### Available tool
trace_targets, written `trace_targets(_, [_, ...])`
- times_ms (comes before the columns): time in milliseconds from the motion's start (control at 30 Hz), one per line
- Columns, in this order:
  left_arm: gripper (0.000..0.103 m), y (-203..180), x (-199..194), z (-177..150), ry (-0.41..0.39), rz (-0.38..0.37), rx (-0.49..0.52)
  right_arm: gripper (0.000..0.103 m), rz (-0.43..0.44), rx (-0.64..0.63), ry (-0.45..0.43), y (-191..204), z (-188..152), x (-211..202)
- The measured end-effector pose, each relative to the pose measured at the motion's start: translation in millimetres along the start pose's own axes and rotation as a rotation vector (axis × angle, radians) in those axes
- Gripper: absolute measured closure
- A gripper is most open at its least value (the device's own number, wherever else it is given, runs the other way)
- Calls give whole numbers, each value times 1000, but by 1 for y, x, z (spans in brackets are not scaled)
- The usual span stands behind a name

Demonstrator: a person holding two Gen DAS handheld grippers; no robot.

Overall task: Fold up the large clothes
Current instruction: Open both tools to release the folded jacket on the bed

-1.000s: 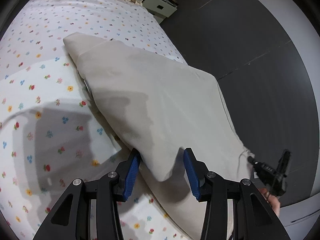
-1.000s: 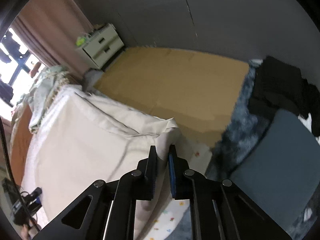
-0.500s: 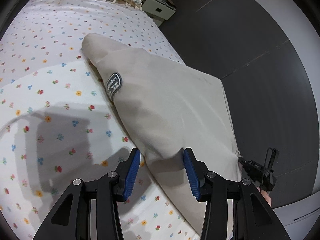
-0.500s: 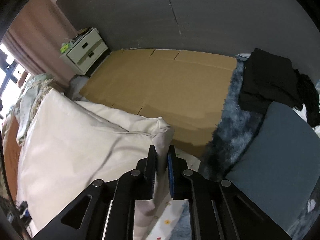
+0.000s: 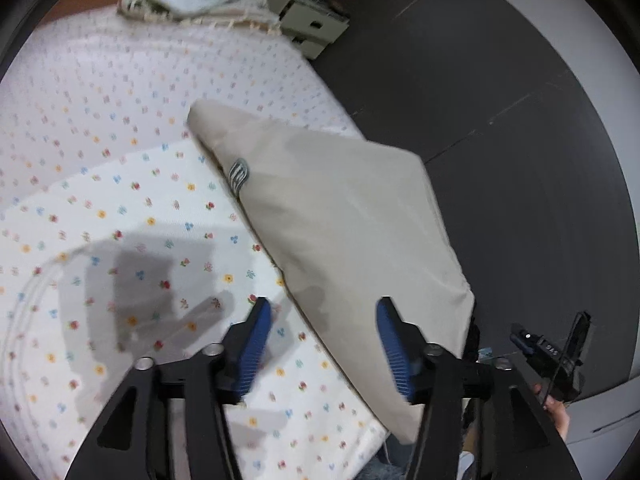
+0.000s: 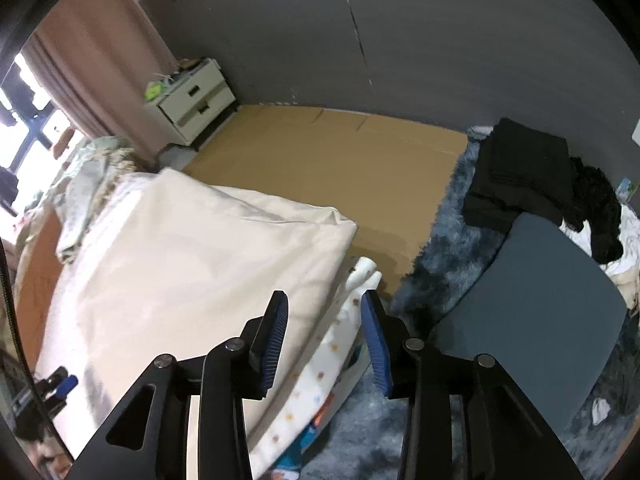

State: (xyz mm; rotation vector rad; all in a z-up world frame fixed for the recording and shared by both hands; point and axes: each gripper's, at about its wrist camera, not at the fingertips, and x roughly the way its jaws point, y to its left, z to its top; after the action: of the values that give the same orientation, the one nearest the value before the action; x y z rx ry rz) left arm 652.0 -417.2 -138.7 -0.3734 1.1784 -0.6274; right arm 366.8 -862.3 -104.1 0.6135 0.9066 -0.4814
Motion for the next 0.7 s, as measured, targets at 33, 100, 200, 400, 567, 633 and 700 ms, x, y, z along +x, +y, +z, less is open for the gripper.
trace_targets(33, [37, -6, -11, -2, -16, 2, 17, 62, 12, -4, -6, 2, -1, -10])
trace_targets(100, [29, -16, -32, -5, -41, -4, 41, 47, 32, -13, -20, 8, -5, -32])
trace_targets(200, [15, -30, -66, -10, -79, -15, 70, 32, 66, -22, -45, 16, -12, -64])
trace_targets(400, [3, -54, -132, -29, -174, 5, 139, 3, 87, -46, -62, 33, -29, -112])
trace_targets(567, [0, -70, -179, -46, -250, 46, 210, 1, 108, -56, -99, 44, -46, -146])
trace_targets(633, [1, -71, -194, -53, -256, 51, 218, 1, 122, -65, -106, 47, -54, -157])
trace_targets(700, [0, -72, -205, -60, -260, 60, 227, 0, 132, -73, -113, 52, -63, -168])
